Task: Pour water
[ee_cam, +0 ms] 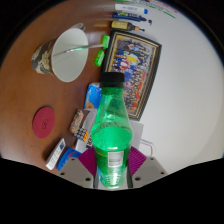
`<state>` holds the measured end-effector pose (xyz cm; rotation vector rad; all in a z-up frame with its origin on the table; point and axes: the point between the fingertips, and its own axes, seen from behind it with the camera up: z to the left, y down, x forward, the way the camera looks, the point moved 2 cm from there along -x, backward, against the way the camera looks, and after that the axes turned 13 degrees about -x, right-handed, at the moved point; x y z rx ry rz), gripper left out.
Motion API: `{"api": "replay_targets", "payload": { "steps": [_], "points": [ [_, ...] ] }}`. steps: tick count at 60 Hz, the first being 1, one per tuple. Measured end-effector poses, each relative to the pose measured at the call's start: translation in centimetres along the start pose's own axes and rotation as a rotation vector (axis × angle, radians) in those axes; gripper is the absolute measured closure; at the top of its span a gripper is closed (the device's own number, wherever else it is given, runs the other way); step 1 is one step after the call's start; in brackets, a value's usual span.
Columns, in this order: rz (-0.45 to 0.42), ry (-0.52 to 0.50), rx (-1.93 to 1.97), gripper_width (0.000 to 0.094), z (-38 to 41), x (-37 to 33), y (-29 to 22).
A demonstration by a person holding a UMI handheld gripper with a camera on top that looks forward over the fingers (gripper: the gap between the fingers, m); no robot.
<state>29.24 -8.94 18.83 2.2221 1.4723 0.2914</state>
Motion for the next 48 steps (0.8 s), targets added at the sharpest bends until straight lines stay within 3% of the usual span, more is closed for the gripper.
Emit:
{"api": "replay_targets", "payload": {
  "steps": [13, 28, 48],
  "points": [
    [0.005, 0.035, -0.268, 0.0557, -0.9, 0.8, -2.8],
    [-0.033, 0.019, -0.278, 0.0557, -1.2, 0.6, -3.8],
    [-0.13, -0.168, 0.508, 0.0556, -2.4, -0.9, -1.5]
  ]
}}
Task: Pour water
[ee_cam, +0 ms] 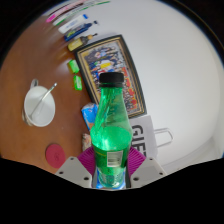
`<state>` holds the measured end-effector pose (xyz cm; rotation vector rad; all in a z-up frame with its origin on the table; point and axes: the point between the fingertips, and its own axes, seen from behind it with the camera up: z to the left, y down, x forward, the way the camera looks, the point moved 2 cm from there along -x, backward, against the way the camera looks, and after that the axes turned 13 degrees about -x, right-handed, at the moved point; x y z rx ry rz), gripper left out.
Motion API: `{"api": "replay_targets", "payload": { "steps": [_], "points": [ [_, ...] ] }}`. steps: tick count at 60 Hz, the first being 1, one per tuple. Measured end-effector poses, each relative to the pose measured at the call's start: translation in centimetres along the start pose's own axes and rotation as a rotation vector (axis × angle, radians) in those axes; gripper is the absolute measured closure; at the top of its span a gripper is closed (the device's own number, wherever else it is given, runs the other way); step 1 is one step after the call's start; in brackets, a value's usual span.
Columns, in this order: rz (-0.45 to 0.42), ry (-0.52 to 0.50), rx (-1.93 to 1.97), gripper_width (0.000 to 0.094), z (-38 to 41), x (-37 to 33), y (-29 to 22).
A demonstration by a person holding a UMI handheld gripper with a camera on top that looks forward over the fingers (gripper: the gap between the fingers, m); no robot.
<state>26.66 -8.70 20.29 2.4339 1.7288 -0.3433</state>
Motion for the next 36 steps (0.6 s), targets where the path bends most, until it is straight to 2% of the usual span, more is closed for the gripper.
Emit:
{"api": "replay_targets", "payload": {
  "steps": [10, 17, 23, 36],
  "points": [
    [-0.12, -0.095, 0.535, 0.0558, -0.8, -0.1, -0.8],
    [-0.162, -0.168, 0.827, 0.0557, 1.1, 0.5, -0.9],
    [-0.203, -0.243, 0.985, 0.0556, 3.4, 2.2, -0.2],
    [-0.243, -0.324, 1.138, 0.0555, 8.4, 3.8, -0.4]
  ]
}}
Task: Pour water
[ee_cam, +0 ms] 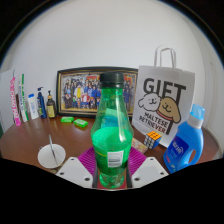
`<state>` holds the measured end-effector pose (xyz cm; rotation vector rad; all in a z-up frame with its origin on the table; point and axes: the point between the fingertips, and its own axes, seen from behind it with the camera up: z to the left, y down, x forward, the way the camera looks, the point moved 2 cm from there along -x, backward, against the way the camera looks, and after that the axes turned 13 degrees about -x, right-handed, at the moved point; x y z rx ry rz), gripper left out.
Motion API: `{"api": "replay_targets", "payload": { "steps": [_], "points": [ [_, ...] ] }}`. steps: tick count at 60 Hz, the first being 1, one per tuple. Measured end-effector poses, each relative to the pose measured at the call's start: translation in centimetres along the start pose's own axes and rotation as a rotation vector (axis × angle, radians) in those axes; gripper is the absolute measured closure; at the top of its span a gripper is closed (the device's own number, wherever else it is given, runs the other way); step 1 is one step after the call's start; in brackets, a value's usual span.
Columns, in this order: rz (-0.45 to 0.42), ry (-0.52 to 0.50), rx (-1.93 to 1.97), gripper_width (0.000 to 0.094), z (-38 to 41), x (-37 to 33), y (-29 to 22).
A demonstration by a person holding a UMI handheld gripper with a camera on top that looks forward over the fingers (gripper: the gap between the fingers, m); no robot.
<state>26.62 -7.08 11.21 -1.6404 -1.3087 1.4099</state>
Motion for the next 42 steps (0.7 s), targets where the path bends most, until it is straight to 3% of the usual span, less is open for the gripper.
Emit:
{"api": "replay_targets", "payload": {
  "steps": [9, 20, 29, 36, 42],
  "points": [
    [0.017, -0.022, 0.066, 0.0545, 0.7, 0.9, 2.7],
    [-0.024, -0.018, 0.068, 0.0509, 0.6, 0.9, 2.4],
    [0.002, -0.036, 0.065, 0.0394, 0.8, 0.5, 2.8],
    [0.05, -0.033, 0.066, 0.0065, 1.0, -0.6, 3.0],
    [0.092, 0.007, 0.049, 0.0079, 0.6, -2.6, 2.9]
  ]
}}
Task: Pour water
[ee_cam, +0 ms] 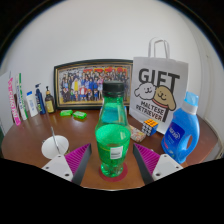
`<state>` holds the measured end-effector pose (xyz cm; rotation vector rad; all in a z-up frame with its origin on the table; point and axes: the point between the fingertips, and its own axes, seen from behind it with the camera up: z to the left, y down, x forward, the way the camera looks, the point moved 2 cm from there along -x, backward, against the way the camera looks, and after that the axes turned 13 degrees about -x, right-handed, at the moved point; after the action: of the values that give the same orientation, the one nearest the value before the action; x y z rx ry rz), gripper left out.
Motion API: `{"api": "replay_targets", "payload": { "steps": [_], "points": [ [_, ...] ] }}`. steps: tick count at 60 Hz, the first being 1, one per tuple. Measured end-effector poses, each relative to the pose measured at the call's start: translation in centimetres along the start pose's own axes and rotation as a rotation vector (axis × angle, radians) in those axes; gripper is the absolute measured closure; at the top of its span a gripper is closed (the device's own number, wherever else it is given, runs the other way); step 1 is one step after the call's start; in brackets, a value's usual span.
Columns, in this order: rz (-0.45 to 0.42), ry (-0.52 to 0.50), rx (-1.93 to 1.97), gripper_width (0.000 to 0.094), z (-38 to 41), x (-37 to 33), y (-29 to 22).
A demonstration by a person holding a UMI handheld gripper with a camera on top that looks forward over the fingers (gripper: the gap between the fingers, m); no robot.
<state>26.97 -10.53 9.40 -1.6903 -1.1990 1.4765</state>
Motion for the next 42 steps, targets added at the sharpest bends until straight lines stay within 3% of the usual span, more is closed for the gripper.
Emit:
{"api": "replay_targets", "payload": {
  "steps": [21, 42],
  "points": [
    [0.175, 0.124, 0.009, 0.0082, 5.8, -15.6, -2.2],
    [0.168, 0.13, 0.009, 0.0082, 13.5, -27.5, -4.9]
  ]
}}
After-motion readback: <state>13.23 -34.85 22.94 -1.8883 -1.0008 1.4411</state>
